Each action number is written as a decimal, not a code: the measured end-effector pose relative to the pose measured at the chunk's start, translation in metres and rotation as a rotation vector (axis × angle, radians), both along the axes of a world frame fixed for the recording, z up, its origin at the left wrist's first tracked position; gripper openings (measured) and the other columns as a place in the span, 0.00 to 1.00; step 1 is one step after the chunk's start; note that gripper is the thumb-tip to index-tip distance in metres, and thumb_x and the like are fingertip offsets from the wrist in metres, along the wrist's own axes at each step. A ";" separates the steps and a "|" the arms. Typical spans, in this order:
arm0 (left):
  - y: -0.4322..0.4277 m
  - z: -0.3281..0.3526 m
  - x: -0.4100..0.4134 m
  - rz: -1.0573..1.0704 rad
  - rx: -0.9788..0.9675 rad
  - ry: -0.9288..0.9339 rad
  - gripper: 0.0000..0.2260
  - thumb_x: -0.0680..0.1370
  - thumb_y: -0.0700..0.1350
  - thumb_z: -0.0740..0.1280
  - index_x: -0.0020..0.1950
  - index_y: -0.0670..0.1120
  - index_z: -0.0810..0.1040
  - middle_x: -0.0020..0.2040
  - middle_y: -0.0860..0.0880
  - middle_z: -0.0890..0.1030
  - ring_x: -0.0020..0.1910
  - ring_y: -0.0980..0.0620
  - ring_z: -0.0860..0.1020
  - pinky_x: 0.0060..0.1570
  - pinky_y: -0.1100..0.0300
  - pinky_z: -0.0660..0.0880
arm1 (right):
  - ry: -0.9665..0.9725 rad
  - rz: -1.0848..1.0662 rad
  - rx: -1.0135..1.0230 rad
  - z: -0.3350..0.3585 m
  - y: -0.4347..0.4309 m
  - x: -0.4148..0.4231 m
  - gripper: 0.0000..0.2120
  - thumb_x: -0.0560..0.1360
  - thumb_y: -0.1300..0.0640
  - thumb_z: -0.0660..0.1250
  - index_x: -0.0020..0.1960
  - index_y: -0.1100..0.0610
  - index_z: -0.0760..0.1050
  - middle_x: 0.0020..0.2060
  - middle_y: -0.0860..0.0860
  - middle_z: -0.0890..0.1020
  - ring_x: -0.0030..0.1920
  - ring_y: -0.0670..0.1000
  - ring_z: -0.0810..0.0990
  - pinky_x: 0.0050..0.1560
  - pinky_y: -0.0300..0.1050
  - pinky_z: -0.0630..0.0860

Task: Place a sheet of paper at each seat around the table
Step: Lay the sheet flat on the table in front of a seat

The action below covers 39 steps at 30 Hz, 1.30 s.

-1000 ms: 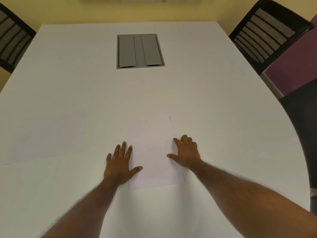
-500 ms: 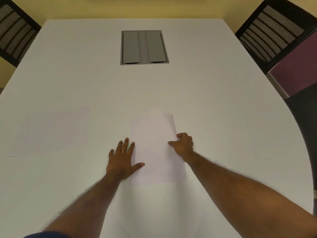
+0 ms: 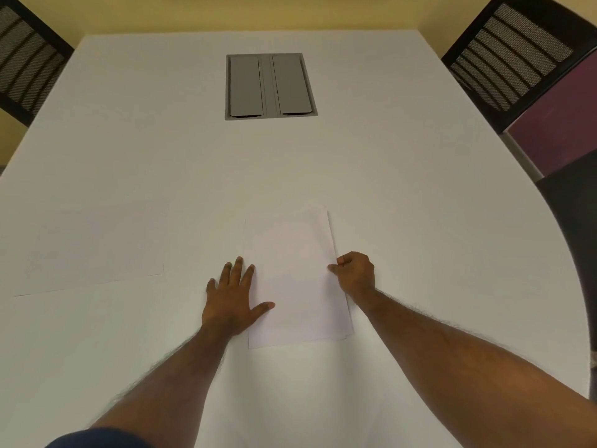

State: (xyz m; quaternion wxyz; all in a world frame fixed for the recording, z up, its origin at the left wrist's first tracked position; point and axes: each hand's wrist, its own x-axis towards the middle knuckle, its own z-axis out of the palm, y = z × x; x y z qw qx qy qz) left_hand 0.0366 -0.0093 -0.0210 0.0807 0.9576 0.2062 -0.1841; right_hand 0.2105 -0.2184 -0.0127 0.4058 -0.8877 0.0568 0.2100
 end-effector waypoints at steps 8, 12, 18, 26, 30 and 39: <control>0.003 0.013 -0.002 0.090 -0.119 -0.081 0.46 0.70 0.75 0.48 0.80 0.50 0.45 0.81 0.48 0.43 0.80 0.49 0.47 0.76 0.46 0.53 | -0.015 -0.008 0.143 0.011 -0.009 0.004 0.08 0.69 0.58 0.76 0.40 0.54 0.77 0.37 0.49 0.80 0.41 0.51 0.79 0.44 0.43 0.76; 0.006 0.031 0.001 0.085 -0.110 -0.119 0.42 0.74 0.72 0.53 0.80 0.48 0.49 0.81 0.46 0.49 0.79 0.48 0.52 0.74 0.47 0.58 | 0.007 0.018 0.277 0.028 -0.014 0.002 0.10 0.68 0.60 0.77 0.37 0.52 0.76 0.33 0.50 0.80 0.36 0.50 0.77 0.42 0.41 0.73; -0.001 0.063 0.017 0.370 -0.479 -0.205 0.42 0.74 0.67 0.63 0.79 0.46 0.52 0.78 0.45 0.59 0.76 0.45 0.61 0.73 0.47 0.60 | 0.024 0.045 0.396 0.064 -0.033 0.004 0.09 0.69 0.60 0.77 0.37 0.54 0.77 0.31 0.48 0.77 0.32 0.48 0.73 0.39 0.44 0.71; -0.047 0.100 0.035 0.628 -1.006 -0.347 0.28 0.71 0.63 0.71 0.64 0.47 0.74 0.55 0.49 0.80 0.51 0.50 0.78 0.52 0.53 0.76 | 0.102 0.031 0.560 0.108 -0.082 0.015 0.07 0.70 0.61 0.76 0.41 0.58 0.78 0.38 0.55 0.79 0.39 0.53 0.76 0.42 0.48 0.74; -0.076 0.124 0.043 0.618 -0.943 -0.502 0.13 0.78 0.52 0.68 0.49 0.42 0.78 0.41 0.47 0.76 0.38 0.51 0.74 0.41 0.57 0.74 | 0.109 0.030 0.607 0.124 -0.111 0.022 0.06 0.71 0.62 0.75 0.42 0.59 0.78 0.39 0.55 0.81 0.39 0.52 0.79 0.42 0.45 0.77; -0.142 0.146 0.033 0.595 -0.864 -0.584 0.14 0.79 0.48 0.67 0.41 0.38 0.75 0.34 0.45 0.72 0.33 0.49 0.70 0.38 0.54 0.68 | 0.096 0.122 0.583 0.144 -0.179 0.029 0.13 0.72 0.63 0.73 0.50 0.73 0.78 0.43 0.59 0.81 0.43 0.55 0.79 0.48 0.52 0.77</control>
